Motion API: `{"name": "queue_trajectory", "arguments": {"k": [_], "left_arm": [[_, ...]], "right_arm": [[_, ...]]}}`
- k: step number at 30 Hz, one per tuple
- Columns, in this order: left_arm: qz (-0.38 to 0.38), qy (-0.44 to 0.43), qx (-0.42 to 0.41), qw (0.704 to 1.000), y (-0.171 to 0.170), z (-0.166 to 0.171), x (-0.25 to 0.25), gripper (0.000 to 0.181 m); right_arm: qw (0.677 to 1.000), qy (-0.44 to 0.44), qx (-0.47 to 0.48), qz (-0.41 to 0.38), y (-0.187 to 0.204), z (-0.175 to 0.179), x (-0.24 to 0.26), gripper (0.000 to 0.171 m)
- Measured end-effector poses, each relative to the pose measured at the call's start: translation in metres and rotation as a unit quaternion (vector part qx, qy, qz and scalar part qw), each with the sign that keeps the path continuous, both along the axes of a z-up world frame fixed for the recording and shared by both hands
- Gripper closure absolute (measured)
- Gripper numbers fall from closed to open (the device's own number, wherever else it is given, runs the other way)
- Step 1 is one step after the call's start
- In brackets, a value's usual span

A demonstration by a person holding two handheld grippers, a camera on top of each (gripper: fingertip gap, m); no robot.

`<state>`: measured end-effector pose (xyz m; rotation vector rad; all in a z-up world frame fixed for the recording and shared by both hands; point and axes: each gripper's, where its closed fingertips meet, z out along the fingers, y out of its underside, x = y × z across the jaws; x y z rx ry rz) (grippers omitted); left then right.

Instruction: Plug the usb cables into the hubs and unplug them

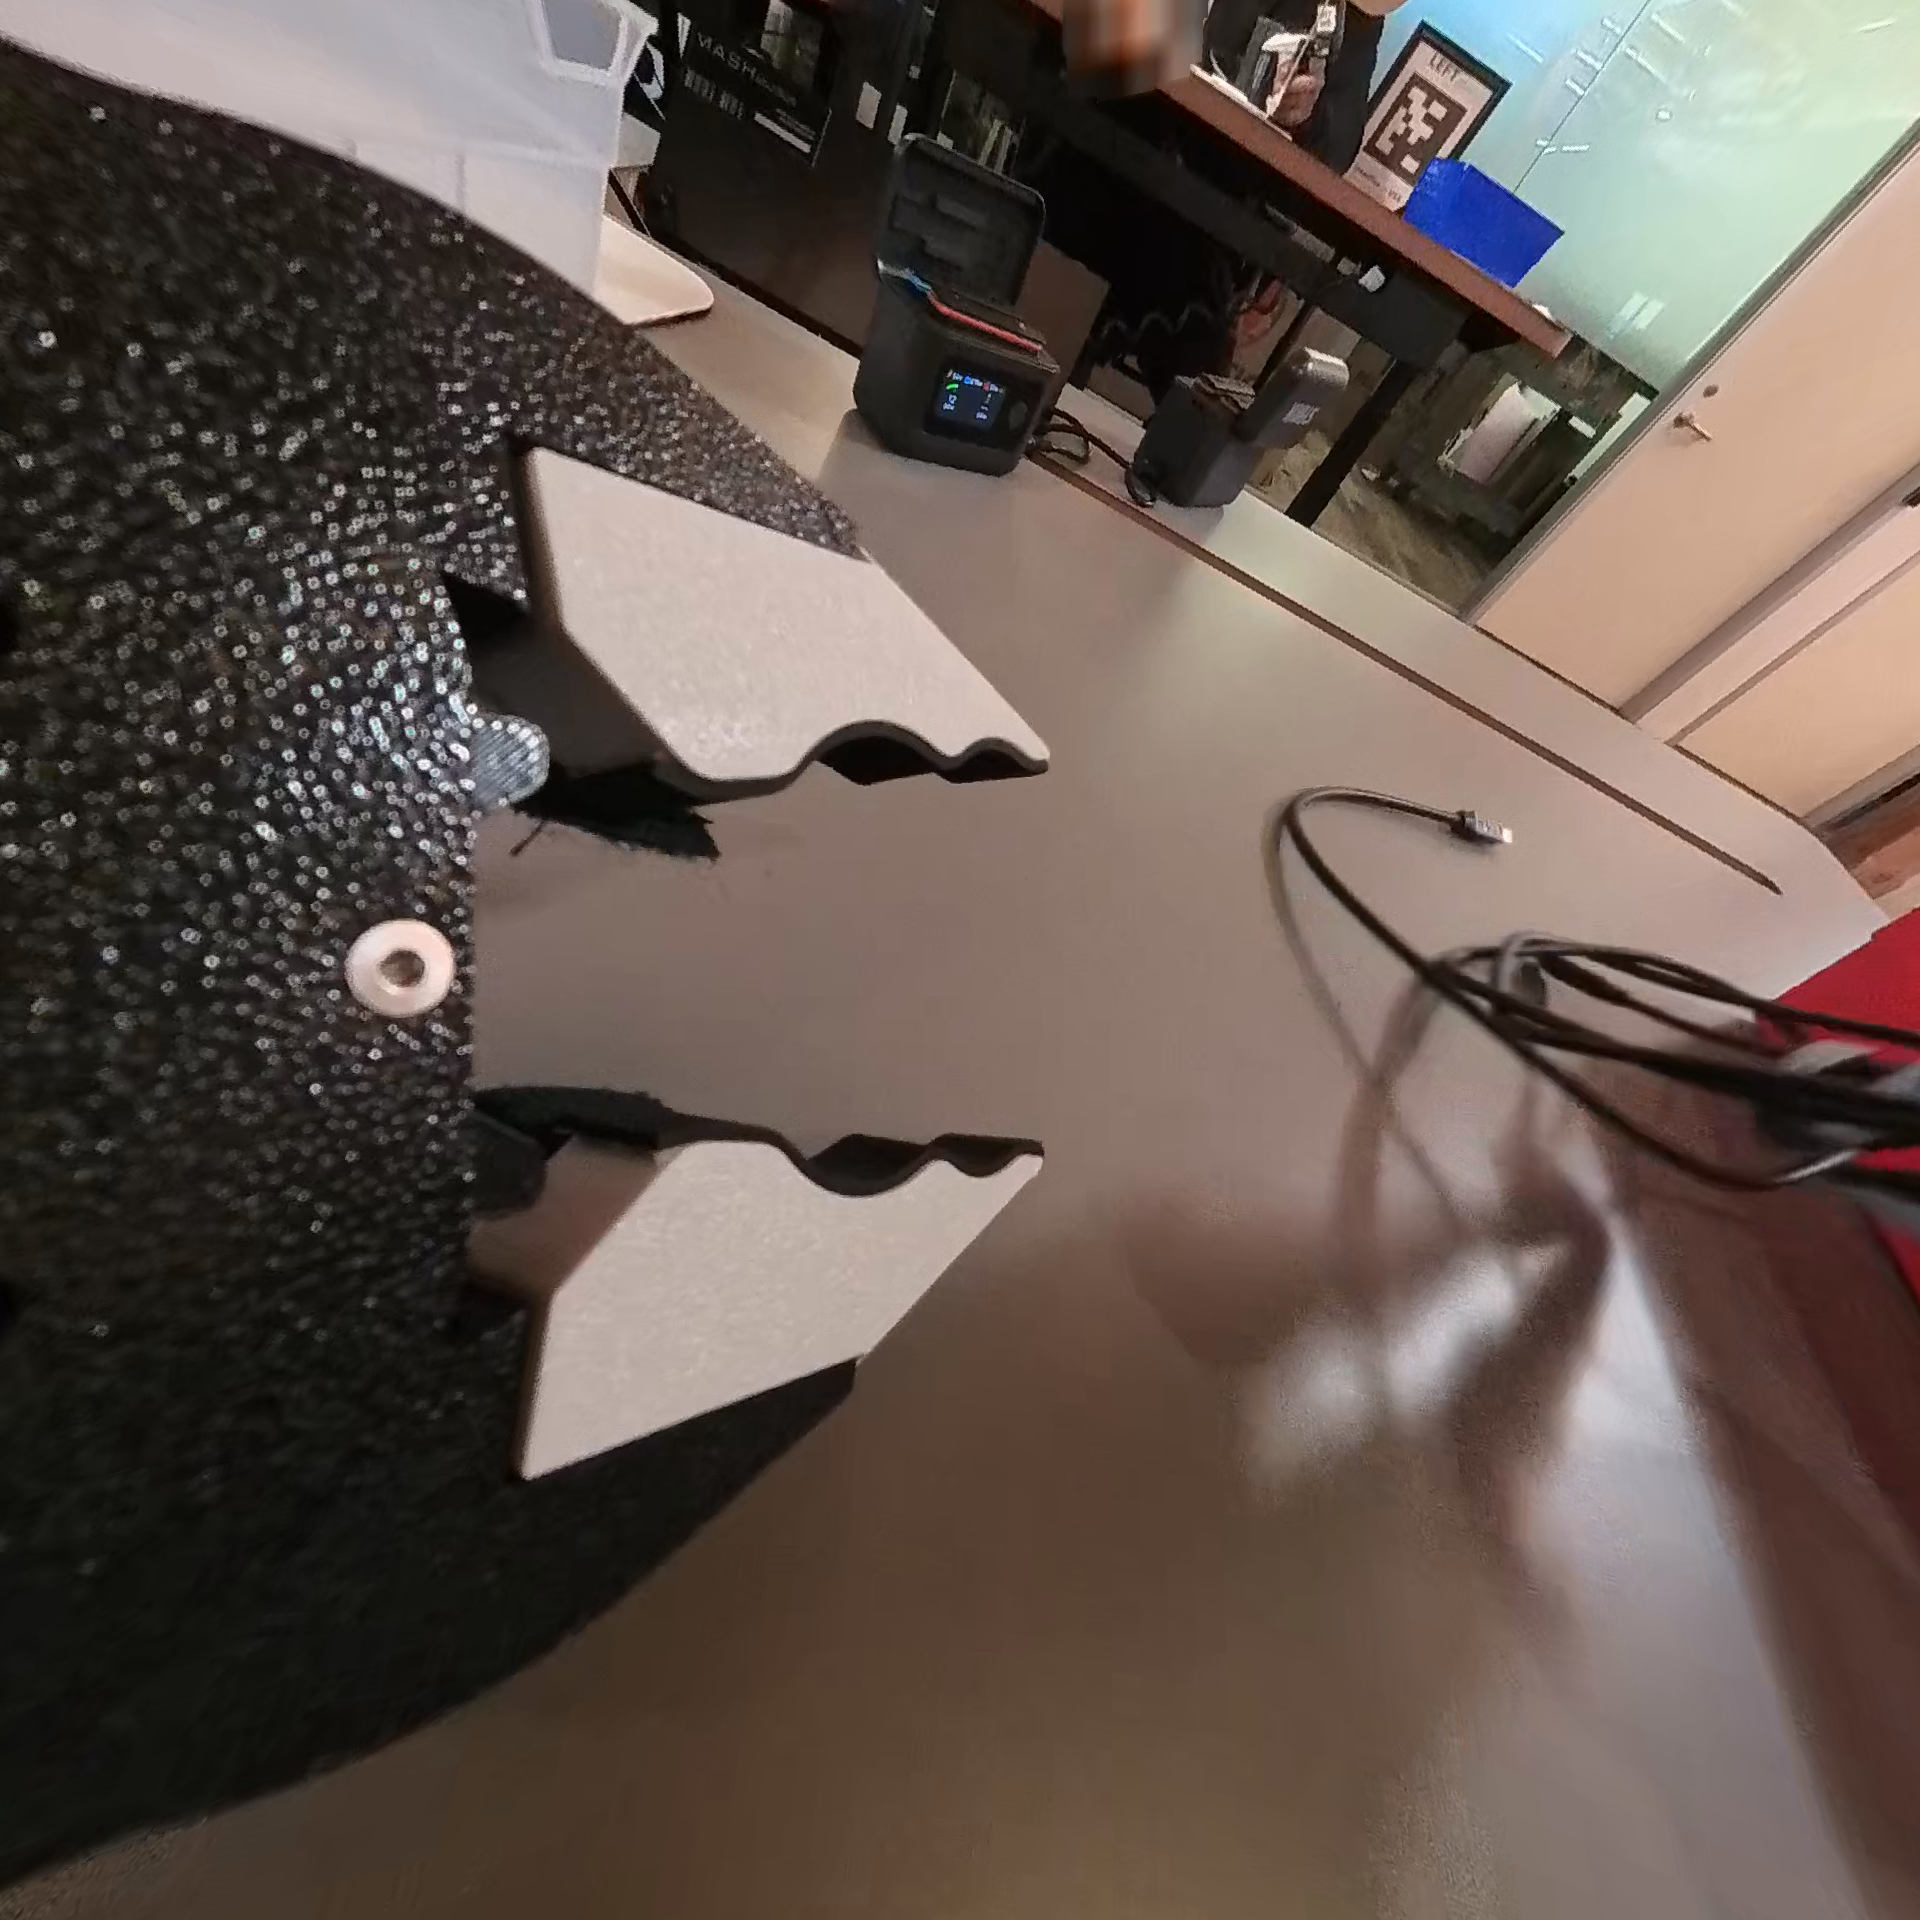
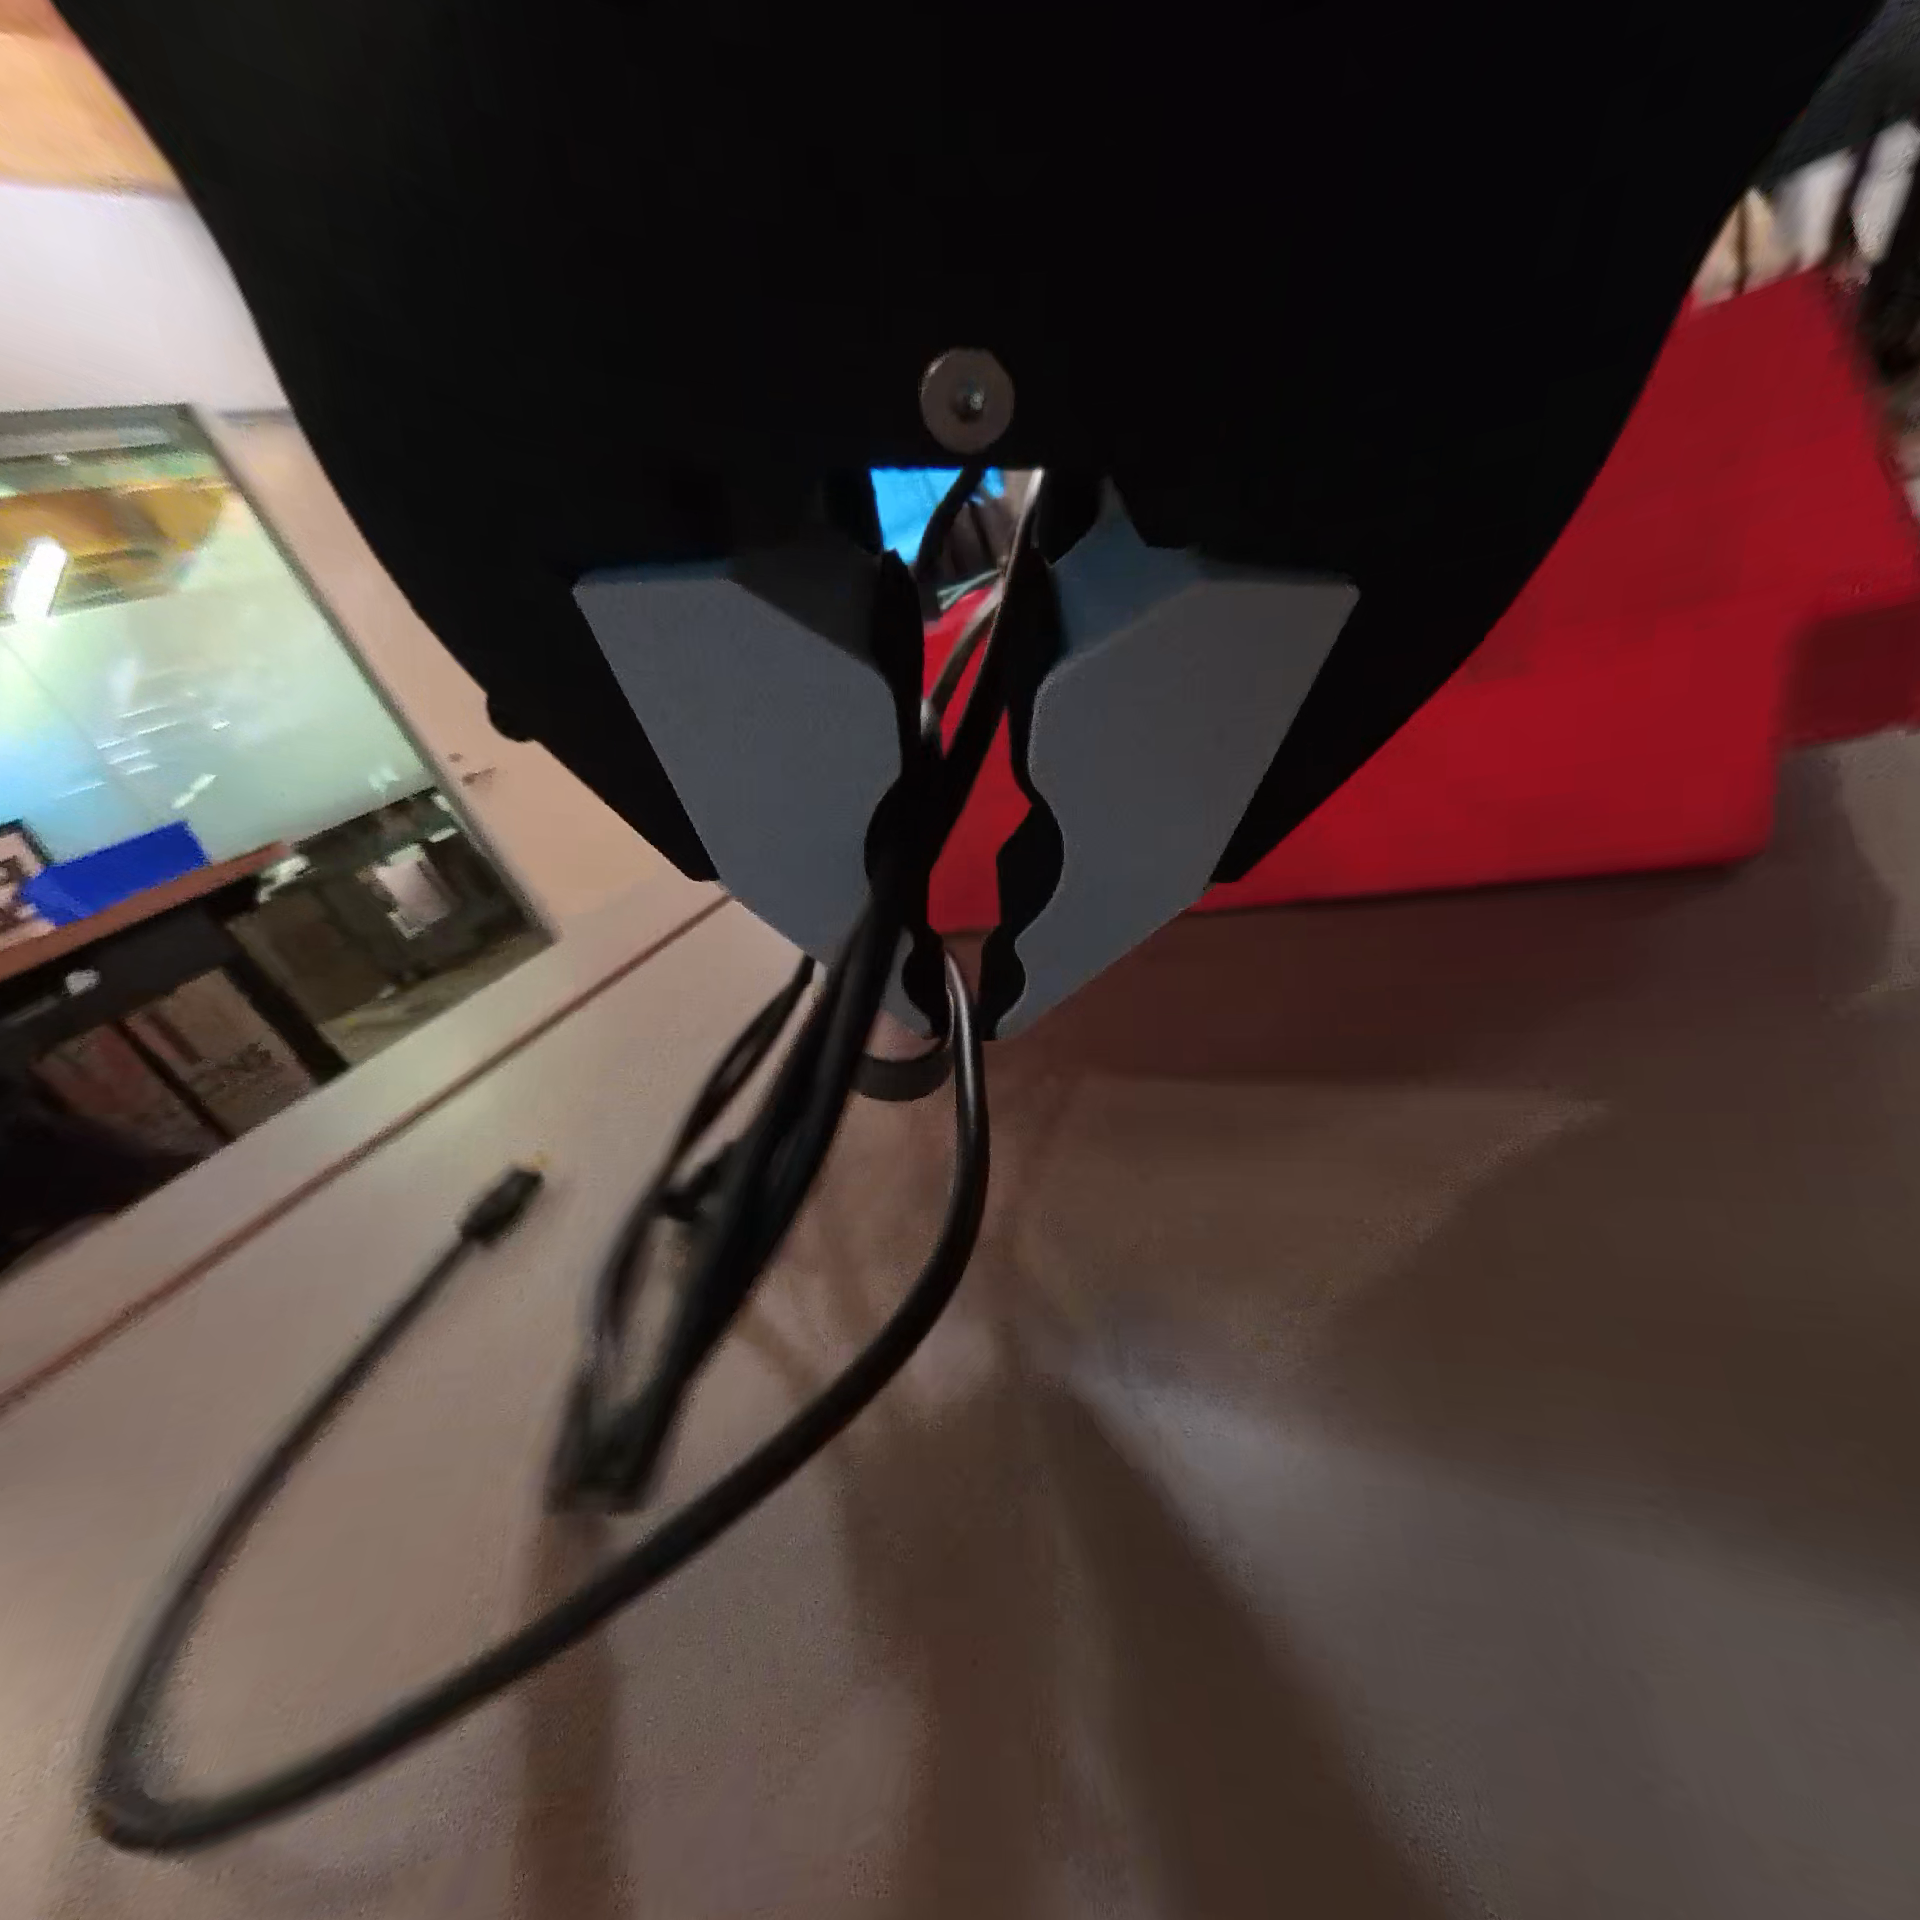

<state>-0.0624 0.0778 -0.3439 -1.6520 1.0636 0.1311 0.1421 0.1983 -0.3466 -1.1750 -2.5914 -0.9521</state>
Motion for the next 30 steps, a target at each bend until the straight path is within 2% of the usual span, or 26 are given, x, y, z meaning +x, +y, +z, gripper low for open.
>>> {"name": "queue_trajectory", "arguments": {"k": [4, 8, 11, 15, 18, 23, 26, 30], "left_arm": [[-0.003, -0.01, -0.01, 1.0, -0.001, -0.001, 0.001, 0.116], [-0.011, -0.006, -0.011, 1.0, -0.004, -0.001, 0.005, 0.117], [-0.014, 0.004, -0.007, 1.0, -0.005, -0.001, 0.006, 0.118], [-0.012, 0.007, -0.006, 1.0, -0.006, -0.001, 0.005, 0.119], [-0.011, 0.003, -0.009, 1.0, -0.006, -0.001, 0.004, 0.12], [-0.012, 0.004, -0.01, 1.0, -0.007, -0.002, 0.004, 0.122], [-0.012, 0.004, -0.011, 1.0, -0.007, -0.002, 0.004, 0.122], [-0.009, 0.005, -0.012, 1.0, -0.007, -0.002, 0.003, 0.123]], "right_arm": [[0.993, 0.106, 0.014, -0.046, 0.008, 0.088, 0.005, 0.168], [0.979, 0.163, 0.095, -0.076, 0.037, 0.196, 0.039, 0.167], [0.972, 0.163, 0.139, -0.096, 0.051, 0.255, 0.074, 0.168], [0.965, 0.128, 0.194, -0.118, 0.065, 0.309, 0.121, 0.167], [0.957, 0.096, 0.236, -0.135, 0.075, 0.338, 0.15, 0.168], [0.94, -0.041, 0.324, -0.095, 0.101, 0.37, 0.184, 0.168], [0.931, -0.112, 0.345, -0.049, 0.117, 0.373, 0.188, 0.167], [0.935, -0.115, 0.336, 0.004, 0.127, 0.349, 0.171, 0.167]]}}
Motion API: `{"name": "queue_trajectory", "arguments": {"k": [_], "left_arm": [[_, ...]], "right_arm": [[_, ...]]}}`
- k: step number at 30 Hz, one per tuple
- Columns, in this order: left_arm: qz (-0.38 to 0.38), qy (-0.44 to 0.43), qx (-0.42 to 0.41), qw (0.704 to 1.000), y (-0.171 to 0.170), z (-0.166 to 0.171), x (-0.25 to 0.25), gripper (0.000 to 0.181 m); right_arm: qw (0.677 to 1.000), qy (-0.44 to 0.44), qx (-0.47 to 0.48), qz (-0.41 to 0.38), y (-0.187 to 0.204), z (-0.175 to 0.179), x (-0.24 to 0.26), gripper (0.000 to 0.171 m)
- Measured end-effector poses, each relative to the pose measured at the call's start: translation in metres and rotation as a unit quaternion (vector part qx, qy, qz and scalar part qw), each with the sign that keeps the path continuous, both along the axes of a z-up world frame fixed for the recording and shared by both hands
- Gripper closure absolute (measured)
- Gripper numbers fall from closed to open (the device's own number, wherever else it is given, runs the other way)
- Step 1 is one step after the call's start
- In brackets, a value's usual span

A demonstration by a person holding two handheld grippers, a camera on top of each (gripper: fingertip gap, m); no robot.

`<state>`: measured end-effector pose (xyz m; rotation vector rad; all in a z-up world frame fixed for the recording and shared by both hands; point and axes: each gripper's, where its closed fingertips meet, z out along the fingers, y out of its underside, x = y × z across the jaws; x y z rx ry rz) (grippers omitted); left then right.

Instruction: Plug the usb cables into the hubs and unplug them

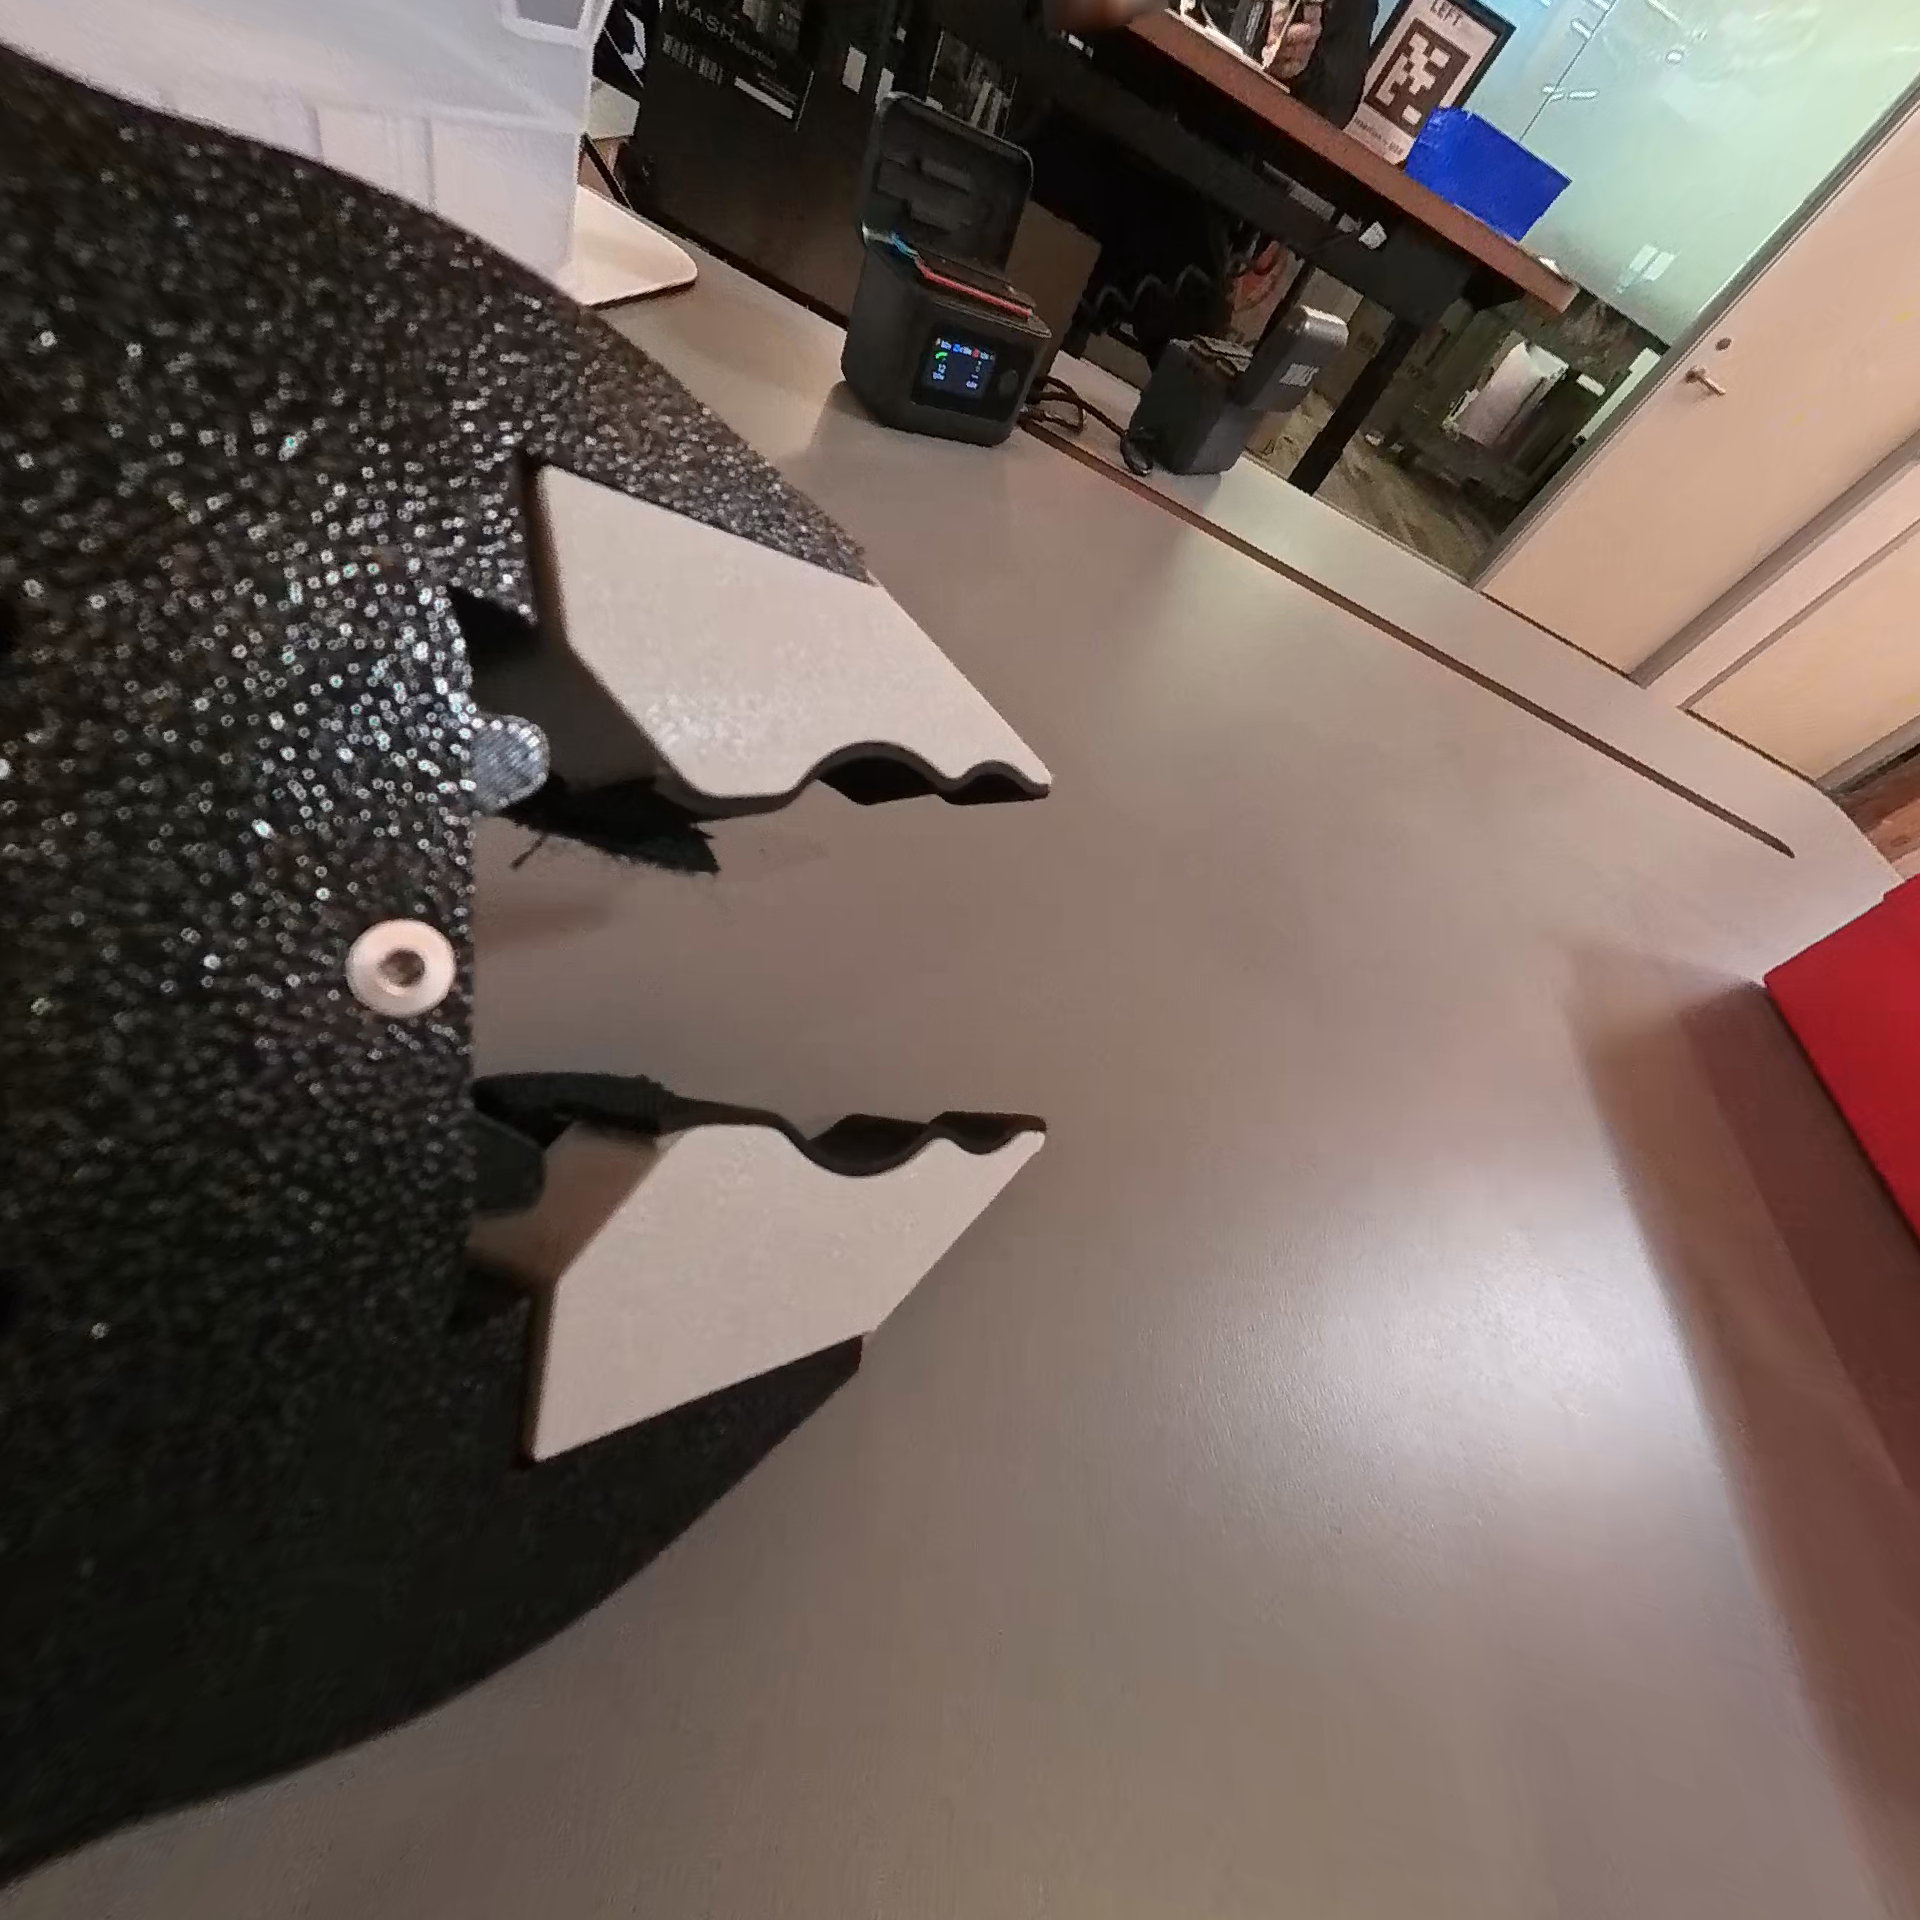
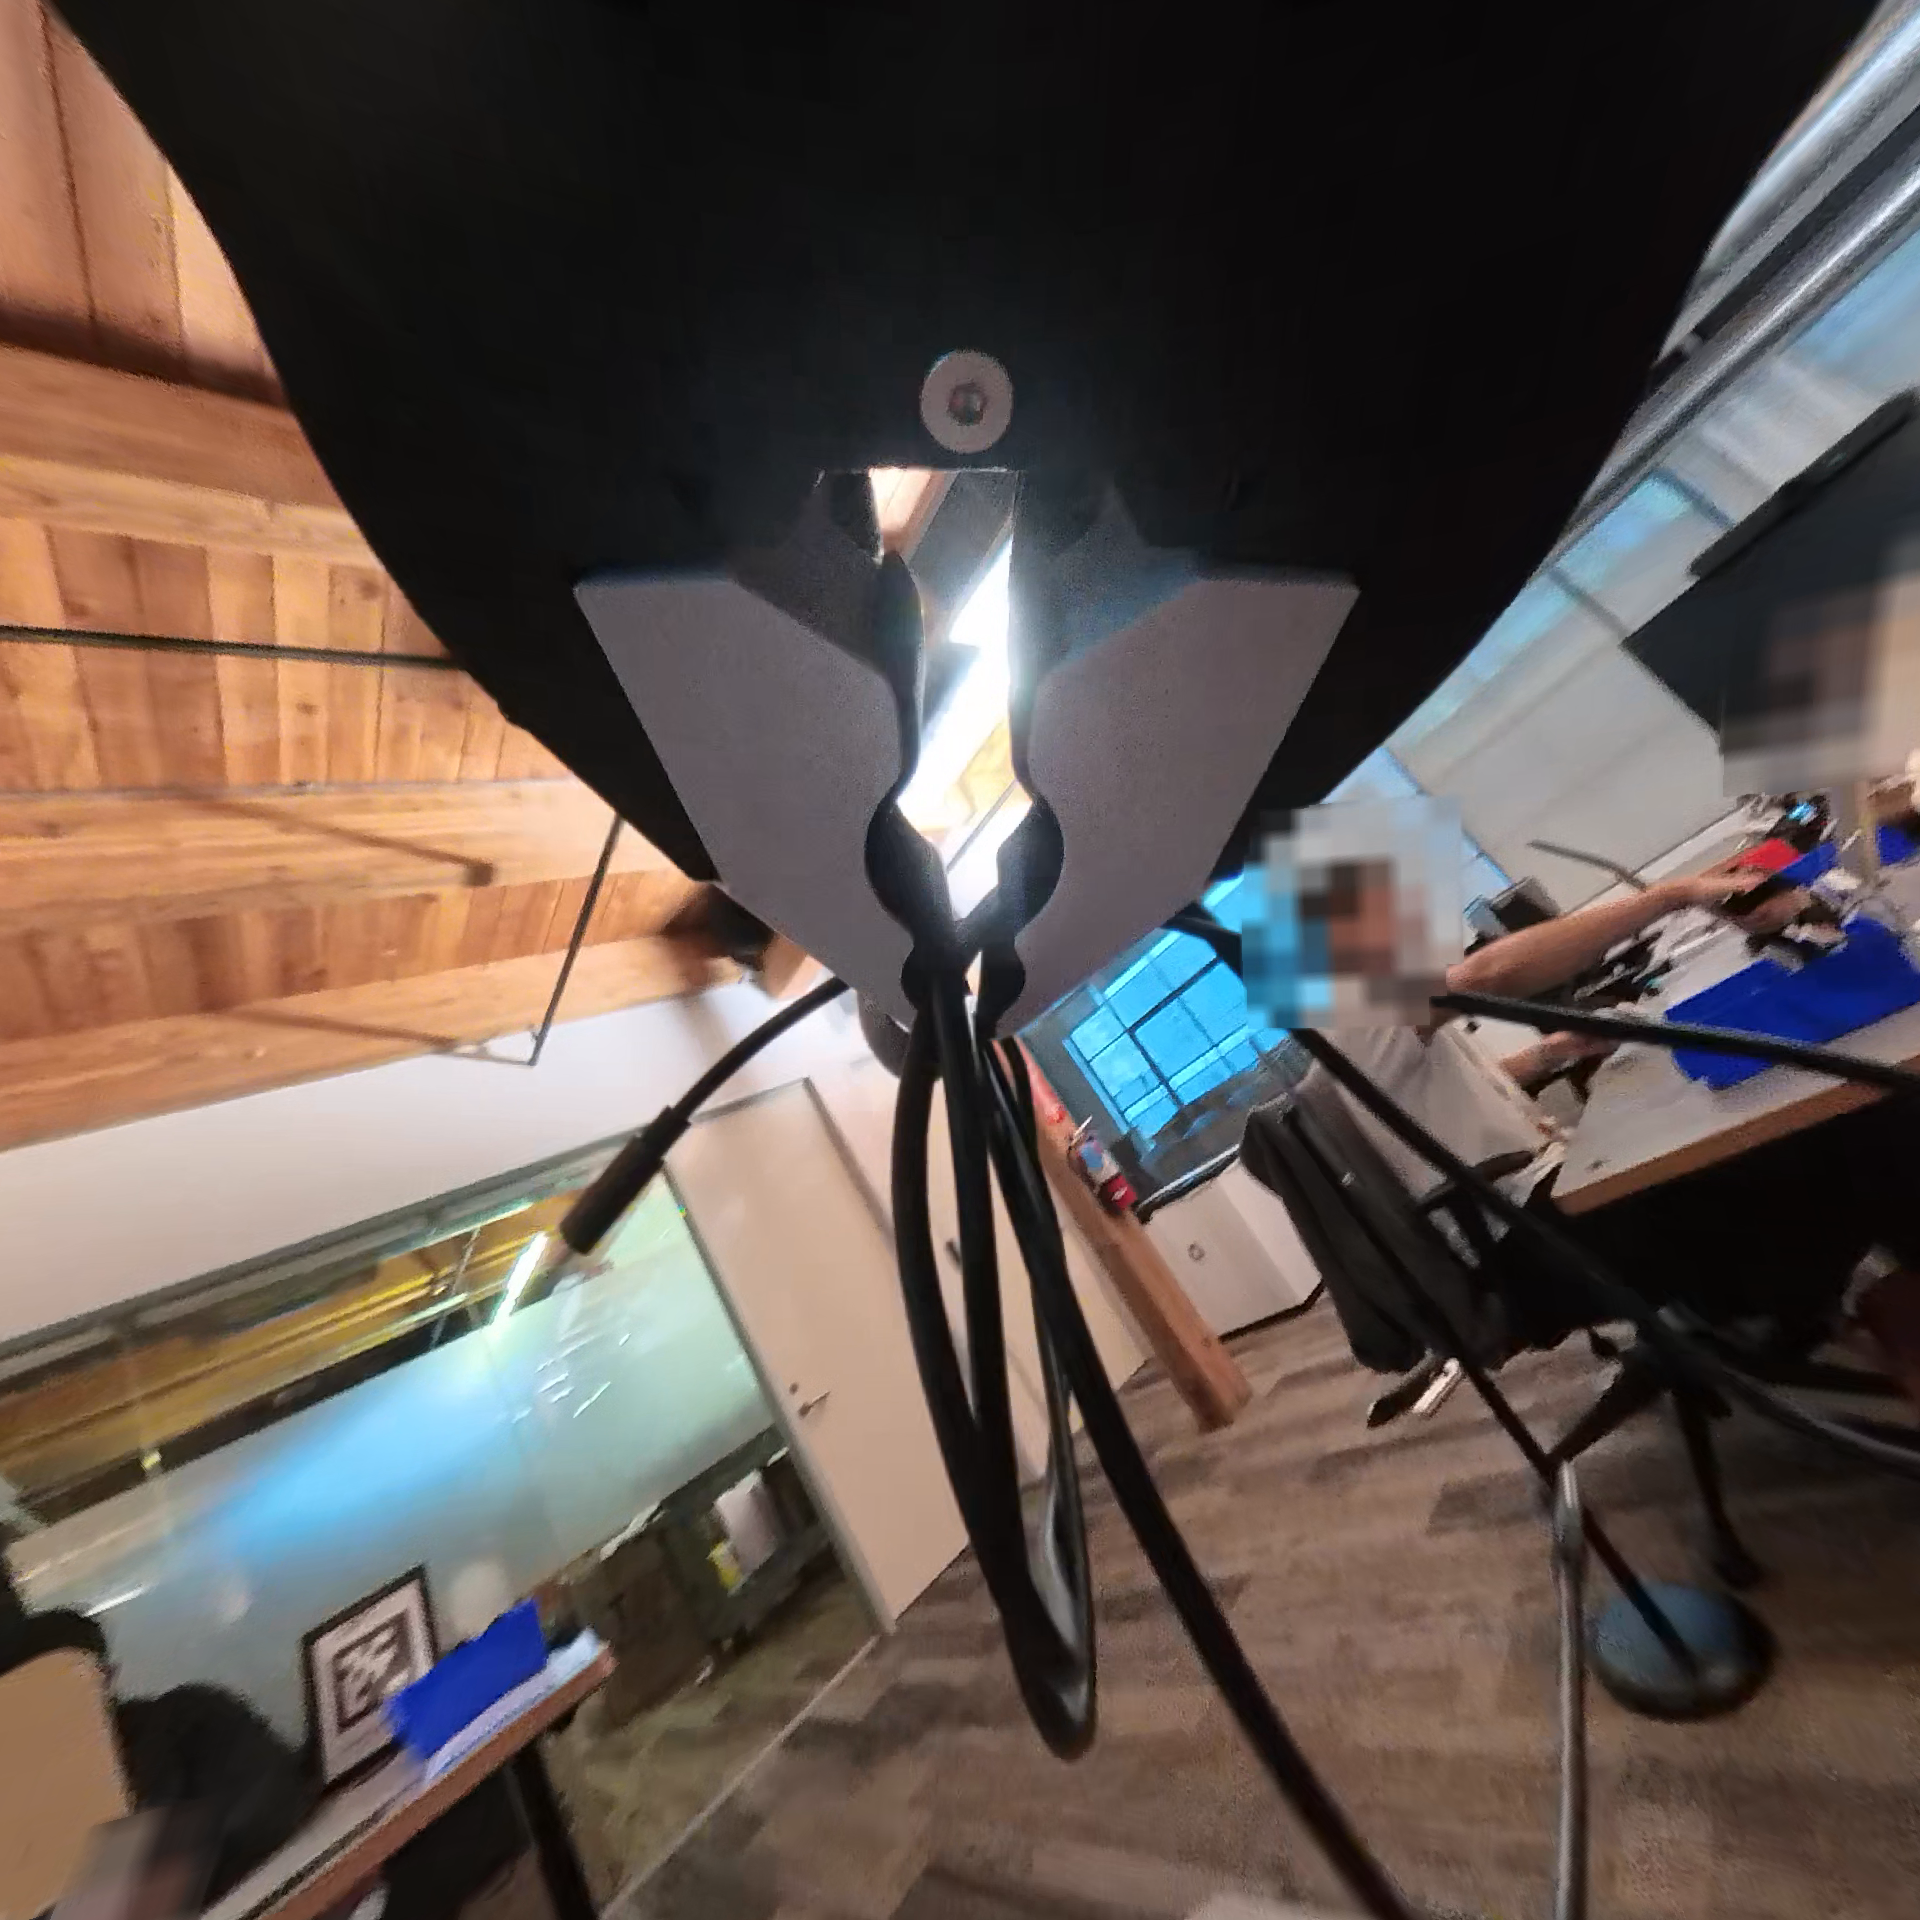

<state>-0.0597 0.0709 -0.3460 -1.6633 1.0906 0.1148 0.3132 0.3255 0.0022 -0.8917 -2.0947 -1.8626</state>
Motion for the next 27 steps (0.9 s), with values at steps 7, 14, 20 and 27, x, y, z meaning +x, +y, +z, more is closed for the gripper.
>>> {"name": "queue_trajectory", "arguments": {"k": [7, 14, 20, 27], "left_arm": [[-0.003, 0.001, -0.001, 1.0, -0.001, -0.001, 0.001, 0.127], [-0.002, -0.001, -0.003, 1.0, 0.0, -0.001, 0.001, 0.127], [-0.002, -0.001, -0.004, 1.0, 0.0, -0.002, 0.001, 0.128], [-0.003, -0.002, -0.005, 1.0, 0.001, -0.002, 0.0, 0.13]], "right_arm": [[0.994, 0.047, -0.038, 0.095, 0.003, -0.062, -0.049, 0.168], [0.984, 0.099, -0.062, 0.134, 0.015, -0.103, -0.073, 0.168], [0.905, 0.36, -0.227, -0.016, 0.015, -0.167, -0.074, 0.168], [0.75, 0.492, -0.358, -0.261, 0.011, -0.231, -0.049, 0.168]]}}
